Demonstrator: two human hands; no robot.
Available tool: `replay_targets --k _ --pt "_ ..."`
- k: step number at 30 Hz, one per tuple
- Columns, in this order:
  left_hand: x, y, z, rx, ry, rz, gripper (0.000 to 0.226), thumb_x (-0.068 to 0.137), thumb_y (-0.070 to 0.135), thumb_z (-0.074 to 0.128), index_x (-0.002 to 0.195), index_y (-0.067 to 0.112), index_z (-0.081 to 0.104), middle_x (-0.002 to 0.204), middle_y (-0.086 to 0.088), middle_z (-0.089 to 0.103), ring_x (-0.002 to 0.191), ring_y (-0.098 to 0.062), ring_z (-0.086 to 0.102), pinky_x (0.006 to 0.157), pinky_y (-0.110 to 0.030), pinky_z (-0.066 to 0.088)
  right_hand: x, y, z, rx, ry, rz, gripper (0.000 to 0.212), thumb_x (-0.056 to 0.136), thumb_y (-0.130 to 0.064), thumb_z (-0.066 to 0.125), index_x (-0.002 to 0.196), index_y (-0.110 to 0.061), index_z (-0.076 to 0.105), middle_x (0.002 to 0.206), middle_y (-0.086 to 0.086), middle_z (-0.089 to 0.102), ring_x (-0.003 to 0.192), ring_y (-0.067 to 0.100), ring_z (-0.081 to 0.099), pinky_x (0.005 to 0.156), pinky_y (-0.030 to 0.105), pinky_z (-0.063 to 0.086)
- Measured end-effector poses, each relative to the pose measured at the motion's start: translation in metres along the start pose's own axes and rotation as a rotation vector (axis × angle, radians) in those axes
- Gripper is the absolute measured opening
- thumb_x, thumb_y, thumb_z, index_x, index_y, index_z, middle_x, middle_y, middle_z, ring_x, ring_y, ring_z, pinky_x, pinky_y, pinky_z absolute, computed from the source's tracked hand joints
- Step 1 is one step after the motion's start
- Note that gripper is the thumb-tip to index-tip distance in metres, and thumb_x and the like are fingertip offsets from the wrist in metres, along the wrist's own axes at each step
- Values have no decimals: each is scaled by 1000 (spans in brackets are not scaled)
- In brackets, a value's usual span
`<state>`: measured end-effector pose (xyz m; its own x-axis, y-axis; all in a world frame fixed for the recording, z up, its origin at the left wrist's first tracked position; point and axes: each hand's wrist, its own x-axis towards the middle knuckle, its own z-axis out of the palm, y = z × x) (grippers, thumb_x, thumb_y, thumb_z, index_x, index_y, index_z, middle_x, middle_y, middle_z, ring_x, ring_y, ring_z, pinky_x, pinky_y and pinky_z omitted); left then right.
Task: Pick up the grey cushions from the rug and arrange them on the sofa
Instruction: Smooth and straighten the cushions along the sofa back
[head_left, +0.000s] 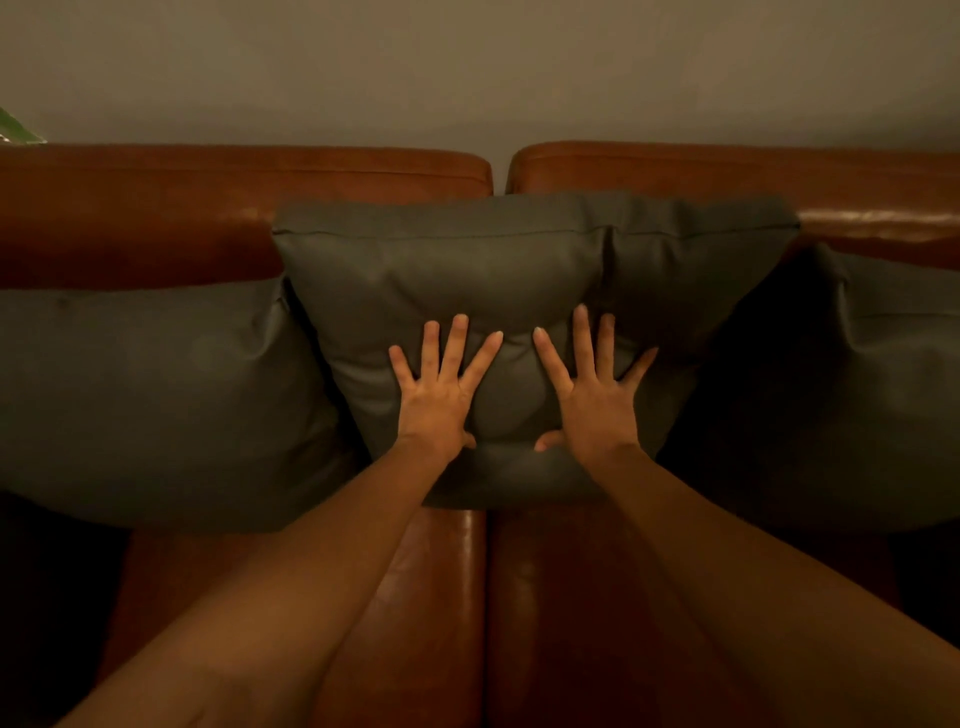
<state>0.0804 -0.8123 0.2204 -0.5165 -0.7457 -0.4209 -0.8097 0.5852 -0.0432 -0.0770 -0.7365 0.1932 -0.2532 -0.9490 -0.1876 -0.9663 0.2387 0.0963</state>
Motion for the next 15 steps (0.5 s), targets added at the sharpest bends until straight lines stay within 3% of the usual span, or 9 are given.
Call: replay_targets --k 3,5,7,10,12,14,15 --pt "5 2 2 11 35 -12 129 73 45 73 112 32 -49 149 -7 -38 141 -39 -22 103 -66 -10 3 3 -3 12 -17 -21 154 46 -66 79 132 -35 -45 140 11 -45 137 36 -23 100 78 10" --pt "2 3 5 31 87 -11 129 73 45 73 115 33 -48 147 -6 -41 141 -39 -20 100 -63 -14 1 4 -1 25 10 -14 151 45 -67 79 139 -36 -34 142 10 -42 139 36 -20 100 78 11" --pt "-5 -2 10 81 228 -1 140 62 52 78 130 34 -43 149 -6 -39 141 -43 -11 100 -63 -9 -4 4 2 33 92 -2 151 38 -67 82 144 -36 -21 149 11 -32 141 35 -11 99 78 15" --pt "-17 -10 27 114 446 33 150 37 63 82 148 27 -12 152 -15 4 136 -38 12 104 -65 7 -13 6 7 54 250 -45 151 33 -64 85 148 -36 -9 157 10 -4 142 35 2 100 76 16" --pt "-28 -13 43 -36 581 -63 142 40 59 83 148 20 -2 150 -26 12 136 -41 12 104 -64 11 -27 11 15 140 368 15 141 42 -65 82 151 -33 -2 158 14 8 142 39 8 105 69 13" --pt "-42 -11 53 -414 692 -265 135 52 54 82 149 10 -1 150 -35 8 139 -43 7 111 -56 9 -49 21 24 407 442 275 128 55 -71 72 154 -22 7 157 21 15 142 45 14 110 61 20" --pt "-47 -10 58 -624 732 -314 131 56 50 82 148 5 0 150 -36 6 140 -42 7 115 -45 9 -60 25 25 586 436 417 125 58 -72 71 154 -20 9 157 21 17 141 45 20 109 58 28"
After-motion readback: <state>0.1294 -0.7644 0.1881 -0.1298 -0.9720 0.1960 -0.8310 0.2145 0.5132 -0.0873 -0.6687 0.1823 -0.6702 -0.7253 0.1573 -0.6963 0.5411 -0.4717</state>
